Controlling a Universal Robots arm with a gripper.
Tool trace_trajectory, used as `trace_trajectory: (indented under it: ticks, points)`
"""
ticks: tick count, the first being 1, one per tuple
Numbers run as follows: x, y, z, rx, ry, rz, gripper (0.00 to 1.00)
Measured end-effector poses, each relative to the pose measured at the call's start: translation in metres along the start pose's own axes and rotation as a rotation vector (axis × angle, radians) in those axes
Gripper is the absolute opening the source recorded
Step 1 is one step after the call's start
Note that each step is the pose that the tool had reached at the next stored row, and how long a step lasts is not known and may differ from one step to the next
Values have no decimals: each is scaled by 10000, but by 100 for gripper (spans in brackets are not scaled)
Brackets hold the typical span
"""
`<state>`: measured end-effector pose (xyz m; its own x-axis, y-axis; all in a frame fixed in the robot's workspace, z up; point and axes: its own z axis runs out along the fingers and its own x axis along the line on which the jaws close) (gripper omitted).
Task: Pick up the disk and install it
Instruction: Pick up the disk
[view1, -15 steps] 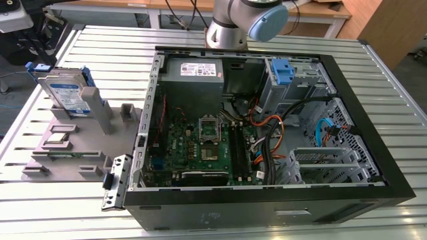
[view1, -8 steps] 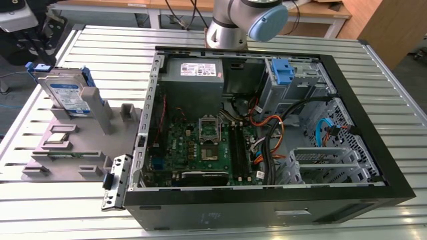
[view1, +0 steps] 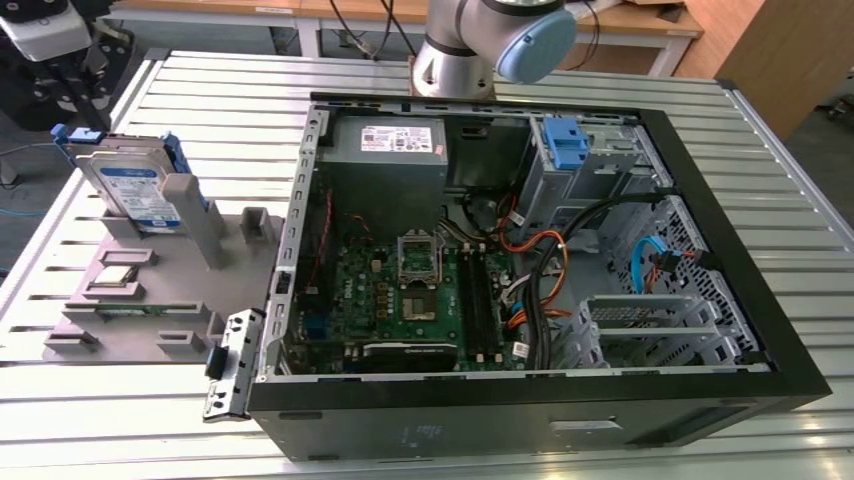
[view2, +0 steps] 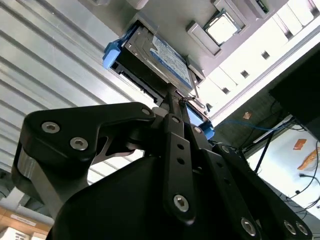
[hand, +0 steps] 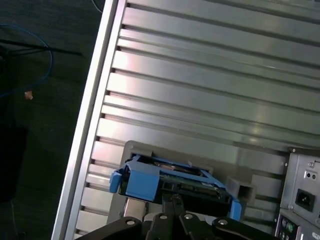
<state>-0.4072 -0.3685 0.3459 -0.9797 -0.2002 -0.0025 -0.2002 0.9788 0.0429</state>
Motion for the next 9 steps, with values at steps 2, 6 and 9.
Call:
trace_trajectory:
  ticks: [2, 6, 9]
  points:
    - [0, 0, 0, -1, 14, -318, 10]
    - [0, 0, 1, -3, 43, -996, 10]
    - [0, 0, 1, -4, 65, -1514, 10]
